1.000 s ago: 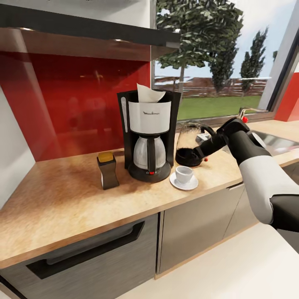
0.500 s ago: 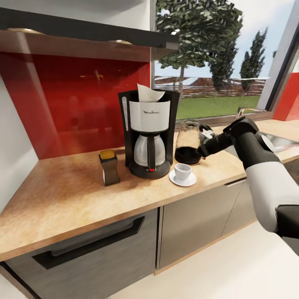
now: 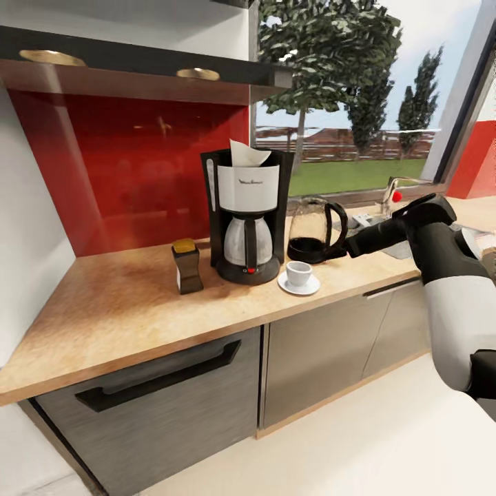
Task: Set up a coffee station on the kitchen countertop: keep the coffee maker on the countertop, move the bottle of coffee from the kitchen shelf to the counter next to the coffee maker, place a paper coffee filter on top of the coffee maker, put the saucer next to the coffee maker with the coffee cup on the saucer, and place the electric kettle next to the coffee maker.
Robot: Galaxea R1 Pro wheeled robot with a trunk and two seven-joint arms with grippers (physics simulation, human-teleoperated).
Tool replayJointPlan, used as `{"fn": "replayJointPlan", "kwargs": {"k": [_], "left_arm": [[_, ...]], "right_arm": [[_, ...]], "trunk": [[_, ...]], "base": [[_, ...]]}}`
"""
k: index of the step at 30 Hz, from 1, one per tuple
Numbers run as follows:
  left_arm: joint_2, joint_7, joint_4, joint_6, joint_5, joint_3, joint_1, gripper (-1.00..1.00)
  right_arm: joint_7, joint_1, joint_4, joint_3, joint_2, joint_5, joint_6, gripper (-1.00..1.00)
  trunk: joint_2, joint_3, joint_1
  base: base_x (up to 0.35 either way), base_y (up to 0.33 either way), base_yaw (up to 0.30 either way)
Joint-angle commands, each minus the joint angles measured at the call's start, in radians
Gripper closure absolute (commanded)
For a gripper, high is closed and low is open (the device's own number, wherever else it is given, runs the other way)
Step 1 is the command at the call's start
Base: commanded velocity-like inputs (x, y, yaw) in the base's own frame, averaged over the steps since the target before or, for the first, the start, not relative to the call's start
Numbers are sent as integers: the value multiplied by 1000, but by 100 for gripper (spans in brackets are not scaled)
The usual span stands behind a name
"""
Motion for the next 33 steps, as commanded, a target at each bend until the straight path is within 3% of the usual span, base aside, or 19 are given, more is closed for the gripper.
{"fn": "replayJointPlan", "kwargs": {"k": [1, 3, 5, 8, 11, 14, 15, 18, 19, 20, 25, 32, 33], "left_arm": [[0, -5, -1, 1, 5, 3, 0, -100], [0, -5, -1, 1, 5, 3, 0, -100], [0, -5, -1, 1, 5, 3, 0, -100], [0, -5, -1, 1, 5, 3, 0, -100], [0, -5, -1, 2, 5, 2, 0, -100], [0, -5, 0, 1, 5, 2, 0, -100], [0, -5, 0, 1, 5, 2, 0, -100], [0, -4, 0, 1, 5, 3, 0, -100], [0, -4, 0, -1, 5, 3, 0, -100], [0, -4, 0, -1, 5, 3, 0, -100], [0, -4, 0, -1, 5, 3, 0, -100], [0, -5, 0, -2, 5, 4, 0, -100], [0, -5, 0, -2, 5, 5, 0, -100]], "right_arm": [[10, 3, -1, -6, 0, 10, 10, -100], [10, 17, -2, -18, -8, 10, 8, -100], [16, 43, -4, -26, -33, 5, -42, -100], [29, 75, -7, -89, -53, -14, -117, -100], [37, 146, -10, -276, -72, -38, -249, -100], [39, 196, -18, -336, -82, -41, -320, -100], [40, 234, -29, -365, -97, -43, -363, -100], [41, 300, -54, -406, -118, -46, -416, -100], [42, 388, -90, -476, -133, -47, -468, -100], [42, 428, -102, -511, -137, -48, -495, -100], [42, 520, -117, -589, -142, -47, -563, -100], [38, 685, -112, -698, -141, -44, -659, -100], [35, 727, -103, -728, -140, -43, -680, -100]], "trunk": [[0, -1, -1], [0, -1, -1], [0, -1, -1], [0, -1, -1], [0, -1, -1], [0, -1, -1], [0, -1, -1], [0, -1, -1], [0, -1, -1], [0, -1, -1], [0, -1, -1], [0, -1, -1], [0, -1, -1]], "base": [[-281, 0, 0], [-199, 0, 0], [-67, 0, 0], [-27, 0, 0], [-9, 0, 0], [-4, 0, 0], [-2, 0, 0], [-1, 0, 0], [0, 0, 0], [0, 0, 0], [0, 0, 0], [0, 0, 0], [0, 0, 0]]}}
